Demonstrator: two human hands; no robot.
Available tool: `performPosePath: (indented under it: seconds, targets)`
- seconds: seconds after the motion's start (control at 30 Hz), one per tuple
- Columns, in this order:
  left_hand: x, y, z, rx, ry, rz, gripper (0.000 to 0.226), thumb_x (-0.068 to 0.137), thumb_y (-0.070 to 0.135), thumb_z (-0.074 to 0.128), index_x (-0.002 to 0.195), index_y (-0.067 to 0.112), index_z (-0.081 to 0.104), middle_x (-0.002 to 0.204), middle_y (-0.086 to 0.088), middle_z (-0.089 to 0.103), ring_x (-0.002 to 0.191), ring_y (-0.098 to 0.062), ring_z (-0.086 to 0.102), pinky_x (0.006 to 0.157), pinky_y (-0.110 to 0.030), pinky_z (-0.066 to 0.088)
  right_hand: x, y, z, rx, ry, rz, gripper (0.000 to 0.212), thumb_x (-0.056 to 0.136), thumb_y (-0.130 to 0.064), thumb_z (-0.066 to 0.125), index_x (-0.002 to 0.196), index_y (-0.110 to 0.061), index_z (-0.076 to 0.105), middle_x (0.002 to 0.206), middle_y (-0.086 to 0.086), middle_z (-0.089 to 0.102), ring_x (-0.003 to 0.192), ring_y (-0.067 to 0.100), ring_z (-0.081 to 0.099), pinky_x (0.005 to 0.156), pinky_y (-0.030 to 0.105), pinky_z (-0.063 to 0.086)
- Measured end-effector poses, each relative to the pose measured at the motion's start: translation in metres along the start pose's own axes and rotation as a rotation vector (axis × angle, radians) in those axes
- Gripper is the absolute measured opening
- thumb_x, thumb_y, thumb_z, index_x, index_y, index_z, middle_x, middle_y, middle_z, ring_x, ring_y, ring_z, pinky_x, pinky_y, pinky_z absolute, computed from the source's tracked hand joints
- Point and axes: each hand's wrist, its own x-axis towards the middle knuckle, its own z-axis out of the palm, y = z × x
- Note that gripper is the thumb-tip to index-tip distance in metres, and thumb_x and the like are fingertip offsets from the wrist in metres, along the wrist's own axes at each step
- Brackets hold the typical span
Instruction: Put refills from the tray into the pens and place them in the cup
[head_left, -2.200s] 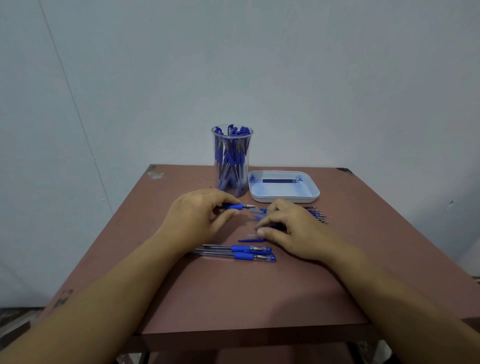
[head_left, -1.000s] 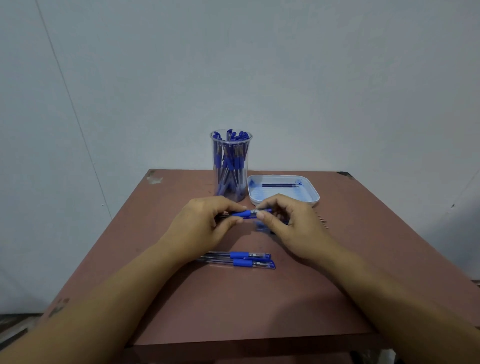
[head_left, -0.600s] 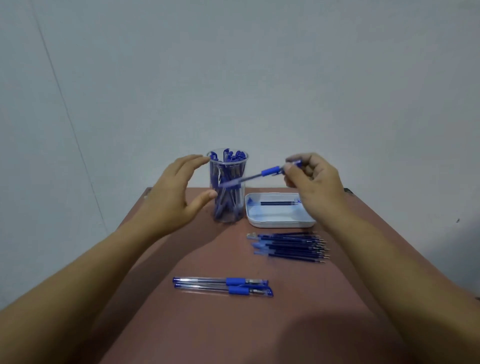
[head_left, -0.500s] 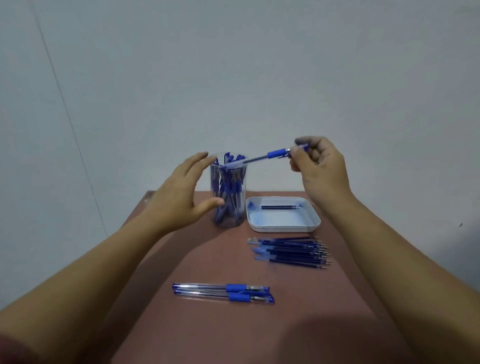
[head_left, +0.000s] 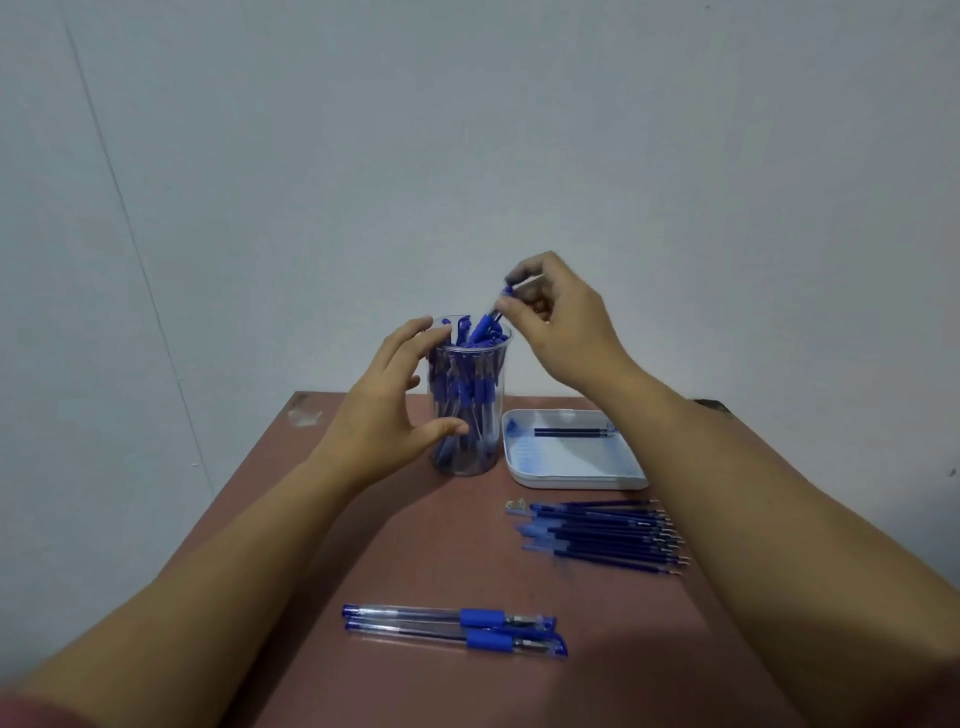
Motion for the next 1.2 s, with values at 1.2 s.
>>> performPosePath:
  seconds: [1.2]
  targets:
    - [-0.104, 0.102, -0.011, 0.328, -0.782, -0.123, 0.083, 0.083, 0.079, 0.037, 0.154, 0.039, 0.018, 0.162, 0.017, 0.012, 0.148, -0.002, 0.009, 0.122, -0.033, 0.012, -0.176, -0.008, -0.027, -0.24, -0.625, 0.109, 0.015, 0.084, -0.045, 0.068, 0.092, -0.033, 0.074, 0.091, -0.017, 0.063, 0.089, 0.001, 0.059, 0.076, 0.023, 0.049]
